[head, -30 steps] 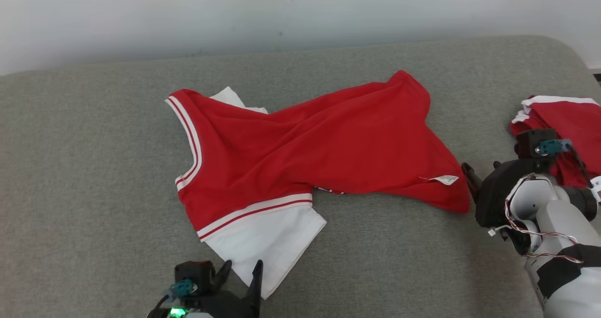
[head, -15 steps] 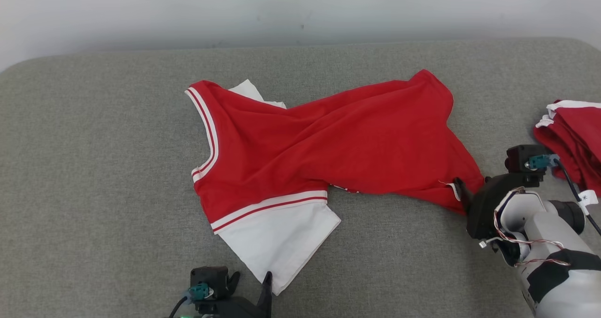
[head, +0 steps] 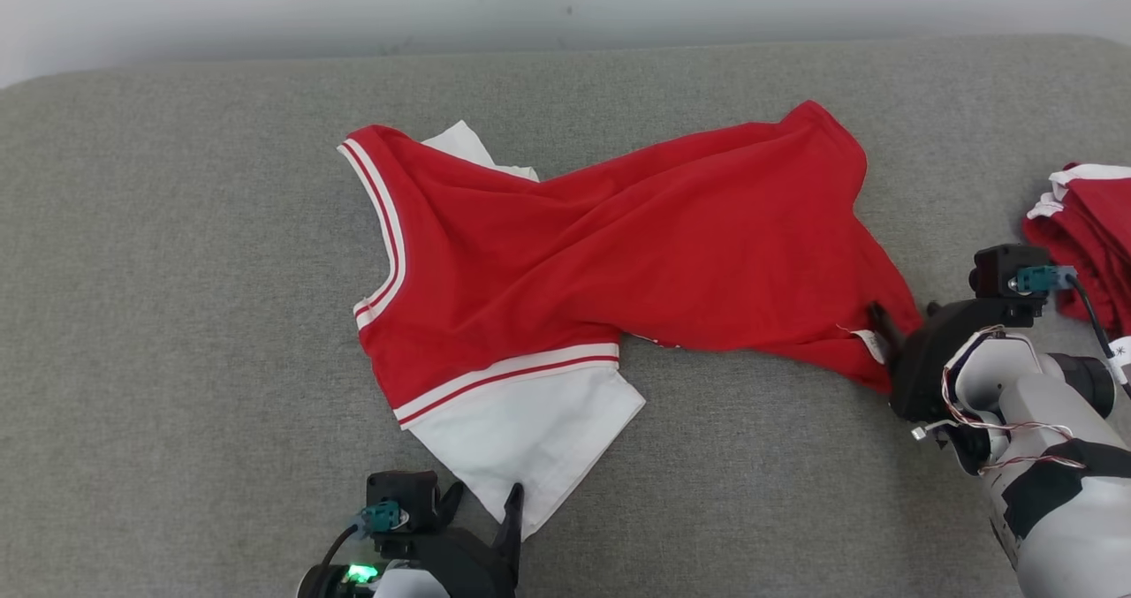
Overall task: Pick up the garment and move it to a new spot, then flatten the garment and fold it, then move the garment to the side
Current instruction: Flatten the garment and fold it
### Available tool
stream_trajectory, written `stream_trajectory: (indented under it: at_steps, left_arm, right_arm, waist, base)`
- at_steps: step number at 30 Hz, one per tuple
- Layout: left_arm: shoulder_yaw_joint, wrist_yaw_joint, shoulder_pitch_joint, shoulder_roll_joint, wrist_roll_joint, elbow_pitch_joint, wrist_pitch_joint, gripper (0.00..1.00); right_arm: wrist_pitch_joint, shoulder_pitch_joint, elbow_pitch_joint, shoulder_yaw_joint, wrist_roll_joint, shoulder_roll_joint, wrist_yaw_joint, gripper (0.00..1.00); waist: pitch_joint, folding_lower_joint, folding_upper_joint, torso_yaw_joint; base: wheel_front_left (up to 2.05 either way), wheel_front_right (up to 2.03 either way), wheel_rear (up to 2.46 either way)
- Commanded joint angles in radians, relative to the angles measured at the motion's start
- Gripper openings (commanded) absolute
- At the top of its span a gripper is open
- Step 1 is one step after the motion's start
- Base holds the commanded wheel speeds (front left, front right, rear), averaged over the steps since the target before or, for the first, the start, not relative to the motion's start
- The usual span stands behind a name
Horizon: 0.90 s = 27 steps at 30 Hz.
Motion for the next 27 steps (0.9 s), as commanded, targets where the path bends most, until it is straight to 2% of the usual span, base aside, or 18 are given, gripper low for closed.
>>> stream_trajectory:
  at_steps: [1, 6, 12, 19, 20, 21, 22, 23, 24, 25, 26, 27]
  left_arm:
    - [-0.046, -0.020, 0.018, -0.031, -0.022, 0.063, 0.047, 1.00]
    - [-0.073, -0.010, 0.010, -0.033, -0.053, 0.072, 0.032, 1.00]
    - [-0.094, -0.007, -0.020, -0.034, -0.074, 0.087, 0.011, 1.00]
    - [-0.099, 0.004, -0.044, -0.034, -0.091, 0.115, 0.000, 1.00]
    - [-0.098, 0.007, -0.046, -0.034, -0.093, 0.120, 0.000, 1.00]
    - [-0.099, 0.007, -0.049, -0.034, -0.095, 0.124, -0.001, 1.00]
    - [-0.099, 0.005, -0.051, -0.034, -0.101, 0.127, 0.000, 1.00]
    - [-0.099, -0.001, -0.052, -0.034, -0.114, 0.131, 0.005, 0.92]
    - [-0.101, -0.007, -0.053, -0.034, -0.126, 0.133, 0.008, 0.62]
    - [-0.106, -0.009, -0.056, -0.034, -0.130, 0.135, 0.009, 0.43]
    - [-0.114, -0.009, -0.059, -0.035, -0.136, 0.139, 0.013, 0.11]
    - [-0.119, -0.008, -0.060, -0.035, -0.146, 0.143, 0.018, 0.00]
  right_arm:
    - [0.015, -0.005, 0.021, 0.002, -0.011, -0.006, -0.003, 1.00]
    - [0.064, -0.002, 0.073, 0.001, -0.013, -0.005, -0.003, 1.00]
    - [0.049, 0.008, 0.093, -0.053, 0.026, -0.017, -0.003, 1.00]
    - [0.089, 0.042, 0.094, -0.041, 0.033, -0.004, -0.003, 1.00]
    - [0.099, 0.044, 0.093, -0.036, 0.036, 0.004, -0.003, 0.89]
    - [0.114, 0.046, 0.092, -0.025, 0.034, 0.012, -0.003, 0.70]
    - [0.131, 0.050, 0.092, -0.013, 0.031, 0.020, -0.003, 0.57]
    - [0.150, 0.055, 0.091, -0.001, 0.033, 0.029, -0.003, 0.45]
    - [0.172, 0.063, 0.091, 0.009, 0.036, 0.036, -0.002, 0.27]
    - [0.196, 0.074, 0.089, 0.021, 0.044, 0.046, 0.000, 0.15]
    - [0.209, 0.084, 0.082, 0.028, 0.051, 0.051, 0.000, 0.00]
    - [0.221, 0.090, 0.076, 0.034, 0.058, 0.049, 0.000, 0.00]
  waist:
    - [0.001, 0.0002, 0.0002, 0.003]
    - [-0.001, 0.0002, 0.0002, 0.007]
    - [0.001, 0.0002, 0.0002, 0.012]
    - [0.011, 0.0002, 0.0002, 0.005]
    - [0.013, 0.0002, 0.0002, 0.004]
    - [0.014, 0.0002, 0.0002, 0.003]
    - [0.015, 0.0002, 0.0002, 0.002]
    - [0.016, 0.0002, 0.0002, 0.002]
    - [0.016, 0.0002, 0.0002, 0.002]
    - [0.015, 0.0002, 0.0002, 0.003]
    - [0.013, 0.0002, 0.0002, 0.004]
    - [0.011, 0.0002, 0.0002, 0.004]
  base:
    - [0.00, 0.00, 0.00]
    - [0.00, 0.00, 0.00]
    - [0.00, 0.00, 0.00]
    - [0.00, 0.00, 0.00]
    - [0.00, 0.00, 0.00]
    - [0.00, 0.00, 0.00]
    - [0.00, 0.00, 0.00]
    - [0.00, 0.00, 0.00]
    - [0.00, 0.00, 0.00]
    - [0.00, 0.00, 0.00]
    - [0.00, 0.00, 0.00]
    - [0.00, 0.00, 0.00]
